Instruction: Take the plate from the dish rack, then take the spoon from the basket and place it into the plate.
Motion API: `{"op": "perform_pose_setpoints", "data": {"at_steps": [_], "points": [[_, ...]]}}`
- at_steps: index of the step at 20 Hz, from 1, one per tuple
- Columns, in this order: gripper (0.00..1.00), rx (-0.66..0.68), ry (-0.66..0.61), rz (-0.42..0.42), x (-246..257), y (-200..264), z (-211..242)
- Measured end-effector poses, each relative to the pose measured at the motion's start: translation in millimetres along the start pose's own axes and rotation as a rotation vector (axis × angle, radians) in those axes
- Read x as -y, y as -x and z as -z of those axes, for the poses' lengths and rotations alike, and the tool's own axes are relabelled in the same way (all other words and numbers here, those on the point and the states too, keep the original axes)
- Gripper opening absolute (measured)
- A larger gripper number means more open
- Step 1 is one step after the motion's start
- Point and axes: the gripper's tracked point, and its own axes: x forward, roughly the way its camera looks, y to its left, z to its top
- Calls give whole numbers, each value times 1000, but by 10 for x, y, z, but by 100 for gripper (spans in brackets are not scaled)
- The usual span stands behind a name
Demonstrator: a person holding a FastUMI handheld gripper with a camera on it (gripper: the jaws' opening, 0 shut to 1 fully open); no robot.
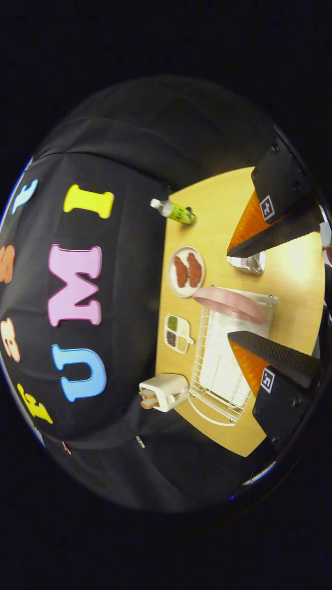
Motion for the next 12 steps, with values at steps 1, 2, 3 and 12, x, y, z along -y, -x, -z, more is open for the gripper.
{"op": "perform_pose_setpoints", "data": {"at_steps": [1,2,3,12], "points": [[98,-57,-32,-24,-39,-141,29],[98,-104,-48,-33,-61,-288,37],[96,-159,-51,-28,-39,-405,94],[85,-471,-118,49,42,-1289,359]]}}
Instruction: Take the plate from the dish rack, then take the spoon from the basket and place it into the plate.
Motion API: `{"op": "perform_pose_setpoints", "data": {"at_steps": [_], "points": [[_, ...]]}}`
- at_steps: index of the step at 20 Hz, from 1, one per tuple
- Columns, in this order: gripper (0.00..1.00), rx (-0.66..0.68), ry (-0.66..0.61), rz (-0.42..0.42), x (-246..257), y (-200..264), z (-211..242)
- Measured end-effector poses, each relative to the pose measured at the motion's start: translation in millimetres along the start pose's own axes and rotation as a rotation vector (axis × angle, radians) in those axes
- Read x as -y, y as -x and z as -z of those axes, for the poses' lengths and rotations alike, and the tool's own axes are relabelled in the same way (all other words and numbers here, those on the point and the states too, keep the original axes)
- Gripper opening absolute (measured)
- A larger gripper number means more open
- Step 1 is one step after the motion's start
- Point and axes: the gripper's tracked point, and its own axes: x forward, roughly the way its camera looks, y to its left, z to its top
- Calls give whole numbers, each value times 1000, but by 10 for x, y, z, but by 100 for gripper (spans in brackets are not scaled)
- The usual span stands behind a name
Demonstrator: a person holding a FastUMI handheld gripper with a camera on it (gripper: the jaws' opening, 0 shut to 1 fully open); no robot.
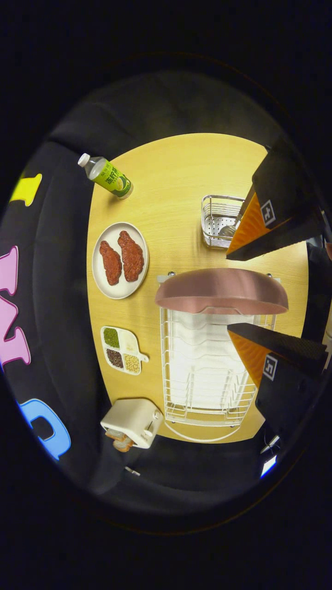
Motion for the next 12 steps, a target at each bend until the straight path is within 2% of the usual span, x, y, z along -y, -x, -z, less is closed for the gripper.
{"op": "perform_pose_setpoints", "data": {"at_steps": [2,3,4,8,12], "points": [[80,-42,12,35,19,-105,14],[72,-56,17,53,29,-152,18],[69,-64,27,70,33,-171,21],[38,-67,68,153,177,-185,-3],[32,-35,14,159,218,-102,-93]]}}
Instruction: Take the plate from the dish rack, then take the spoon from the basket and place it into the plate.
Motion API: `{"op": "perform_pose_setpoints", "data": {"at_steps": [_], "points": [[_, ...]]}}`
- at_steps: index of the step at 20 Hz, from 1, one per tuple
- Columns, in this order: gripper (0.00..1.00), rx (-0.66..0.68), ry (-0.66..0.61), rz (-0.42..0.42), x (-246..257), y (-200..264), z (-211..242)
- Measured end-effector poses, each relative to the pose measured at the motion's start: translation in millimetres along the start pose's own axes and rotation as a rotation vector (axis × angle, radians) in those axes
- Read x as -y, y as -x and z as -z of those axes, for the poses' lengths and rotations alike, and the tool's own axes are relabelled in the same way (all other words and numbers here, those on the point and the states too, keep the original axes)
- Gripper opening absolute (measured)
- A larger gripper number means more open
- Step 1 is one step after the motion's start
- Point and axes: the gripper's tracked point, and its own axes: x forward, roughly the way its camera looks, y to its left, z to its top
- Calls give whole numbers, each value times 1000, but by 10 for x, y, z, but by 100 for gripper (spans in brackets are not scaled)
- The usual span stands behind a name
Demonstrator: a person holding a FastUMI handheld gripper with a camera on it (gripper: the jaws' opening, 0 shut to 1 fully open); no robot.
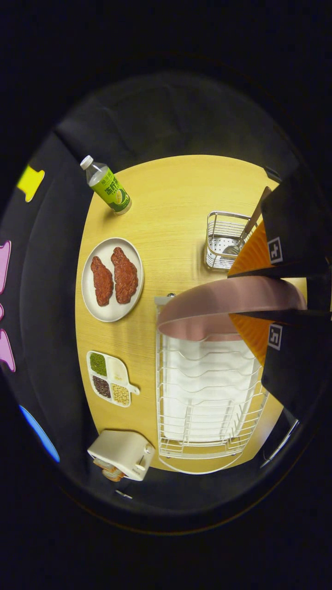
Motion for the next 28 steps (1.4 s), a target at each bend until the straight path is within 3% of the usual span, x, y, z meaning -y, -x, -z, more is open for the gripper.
{"op": "perform_pose_setpoints", "data": {"at_steps": [6,15,18,22,28], "points": [[31,22,79,68,-16,121,-42],[31,-34,307,290,-164,267,-230],[30,-14,282,308,-228,383,-330],[30,40,262,219,-268,632,-327],[30,135,95,-47,-358,1108,-36]]}}
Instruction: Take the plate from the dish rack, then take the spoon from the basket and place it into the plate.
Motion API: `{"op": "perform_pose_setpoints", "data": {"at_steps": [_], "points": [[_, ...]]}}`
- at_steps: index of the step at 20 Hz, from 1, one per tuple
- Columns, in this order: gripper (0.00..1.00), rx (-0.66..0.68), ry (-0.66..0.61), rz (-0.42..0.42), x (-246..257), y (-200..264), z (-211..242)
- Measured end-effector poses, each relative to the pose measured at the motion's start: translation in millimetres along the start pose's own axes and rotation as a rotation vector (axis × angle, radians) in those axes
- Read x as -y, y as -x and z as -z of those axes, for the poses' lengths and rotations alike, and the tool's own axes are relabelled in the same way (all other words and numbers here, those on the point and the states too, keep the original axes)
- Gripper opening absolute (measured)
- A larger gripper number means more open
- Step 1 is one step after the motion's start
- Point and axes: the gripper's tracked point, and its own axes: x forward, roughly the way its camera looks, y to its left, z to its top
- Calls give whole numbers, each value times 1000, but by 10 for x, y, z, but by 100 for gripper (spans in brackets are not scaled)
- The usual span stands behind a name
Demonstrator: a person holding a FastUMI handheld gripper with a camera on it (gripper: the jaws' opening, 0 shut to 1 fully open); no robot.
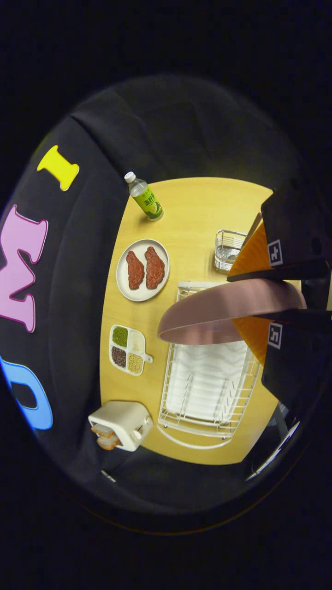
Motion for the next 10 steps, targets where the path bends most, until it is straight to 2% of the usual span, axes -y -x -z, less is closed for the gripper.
{"op": "perform_pose_setpoints", "data": {"at_steps": [4,7,10], "points": [[30,37,-104,-144,-93,152,448],[30,25,-178,-243,-225,162,975],[30,5,-228,-302,-336,43,1522]]}}
